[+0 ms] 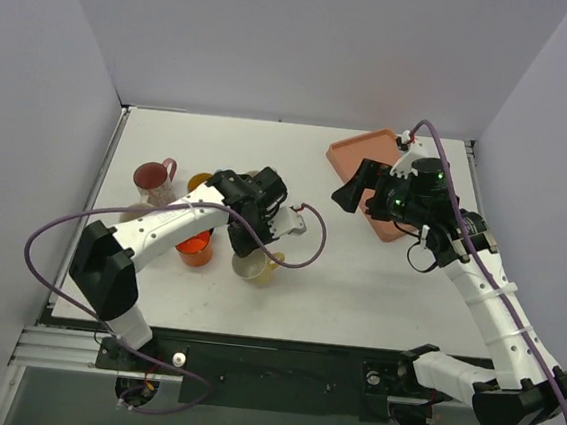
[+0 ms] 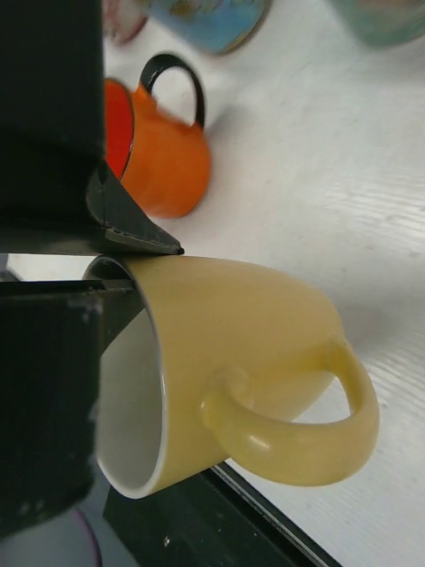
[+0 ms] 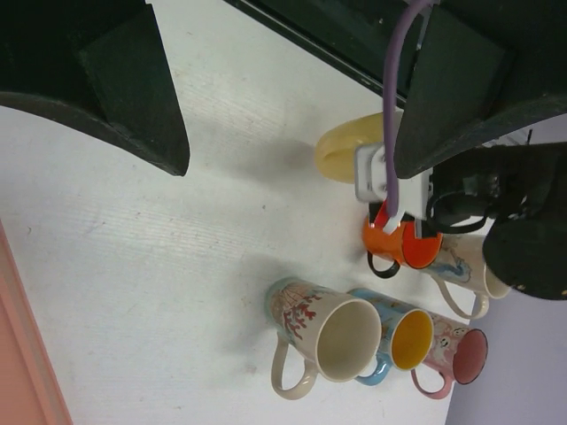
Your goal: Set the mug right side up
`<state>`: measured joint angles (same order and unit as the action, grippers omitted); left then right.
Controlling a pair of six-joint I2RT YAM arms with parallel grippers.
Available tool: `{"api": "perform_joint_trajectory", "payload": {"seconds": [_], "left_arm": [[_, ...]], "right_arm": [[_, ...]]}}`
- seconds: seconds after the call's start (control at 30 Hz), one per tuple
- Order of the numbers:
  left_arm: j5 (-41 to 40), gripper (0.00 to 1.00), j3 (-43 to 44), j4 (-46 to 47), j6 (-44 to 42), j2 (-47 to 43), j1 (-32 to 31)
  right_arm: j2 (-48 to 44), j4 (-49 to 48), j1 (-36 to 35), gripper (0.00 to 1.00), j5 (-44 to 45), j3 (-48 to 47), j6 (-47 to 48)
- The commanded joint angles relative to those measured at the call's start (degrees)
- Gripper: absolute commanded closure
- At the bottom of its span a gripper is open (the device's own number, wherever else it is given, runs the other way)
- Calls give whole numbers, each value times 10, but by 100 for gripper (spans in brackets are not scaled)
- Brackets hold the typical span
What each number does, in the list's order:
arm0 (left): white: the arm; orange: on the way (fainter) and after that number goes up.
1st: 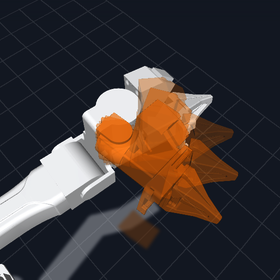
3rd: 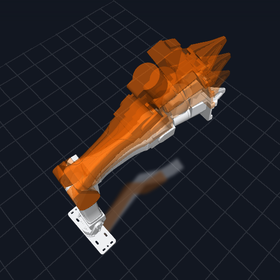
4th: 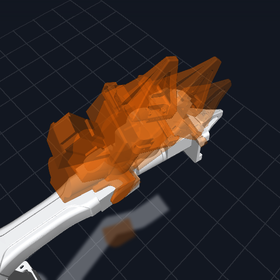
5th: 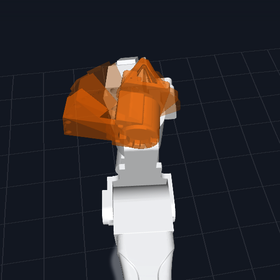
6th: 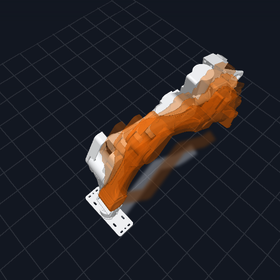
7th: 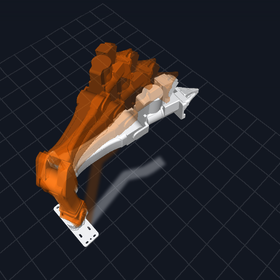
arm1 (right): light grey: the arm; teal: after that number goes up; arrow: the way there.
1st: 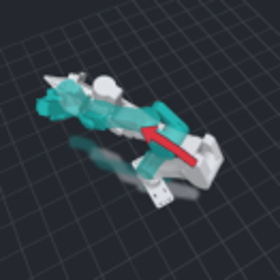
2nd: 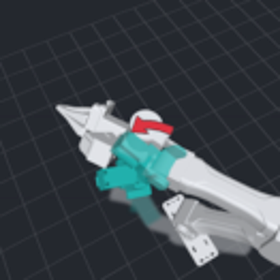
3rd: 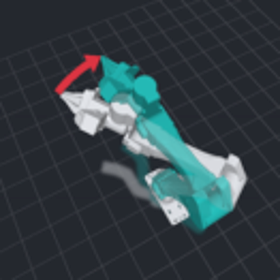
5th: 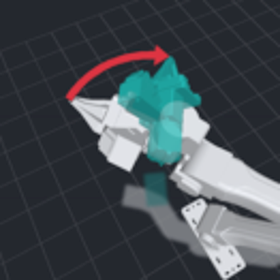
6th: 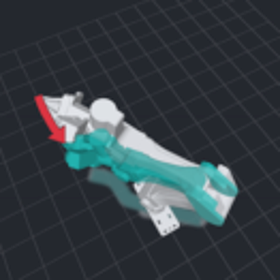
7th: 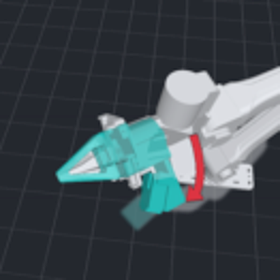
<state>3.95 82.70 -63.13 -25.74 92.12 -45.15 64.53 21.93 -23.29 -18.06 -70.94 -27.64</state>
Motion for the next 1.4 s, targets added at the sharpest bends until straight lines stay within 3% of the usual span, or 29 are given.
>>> {"api": "perform_joint_trajectory", "payload": {"seconds": [0.0, 0.13, 0.37, 0.6, 0.7, 0.73, 0.87, 0.9, 1.03, 1.17, 1.27, 1.37], "left_arm": [[-11, 100, 45, -70, 115, 25, 45], [-35, 100, 103, -93, 146, 81, 69], [-26, 100, 118, -94, 161, 152, 94], [-68, 99, 123, -74, 157, 177, 95], [-61, 74, 128, -75, 159, 177, 96], [-60, 57, 127, -73, 159, 174, 96], [-66, 47, 129, -60, 155, 154, 102], [-64, 43, 135, -59, 154, 142, 106], [-47, 42, 162, -51, 138, 75, 124], [-18, 39, 139, 9, 117, -47, 166], [8, 35, 109, 47, 133, -132, 265], [11, 34, 28, 113, 163, -212, 355]], "right_arm": [[-17, 14, 2, 6, 25, -3, 25], [-24, 15, 2, 5, 22, 4, 25], [-47, 14, 3, 4, 58, 18, 33], [-64, 14, 4, 4, 83, 26, 42], [-64, 14, 4, 4, 83, 28, 44], [-65, 15, 5, 4, 83, 28, 47], [-66, 16, 9, 4, 84, 34, 51], [-68, 17, 9, 4, 84, 35, 52], [-76, 20, 17, 3, 88, 44, 66], [-99, 29, 39, 2, 126, 81, 92], [-131, 32, 74, 1, 174, 128, 101], [-170, 32, 97, 0, 281, 174, 92]]}}
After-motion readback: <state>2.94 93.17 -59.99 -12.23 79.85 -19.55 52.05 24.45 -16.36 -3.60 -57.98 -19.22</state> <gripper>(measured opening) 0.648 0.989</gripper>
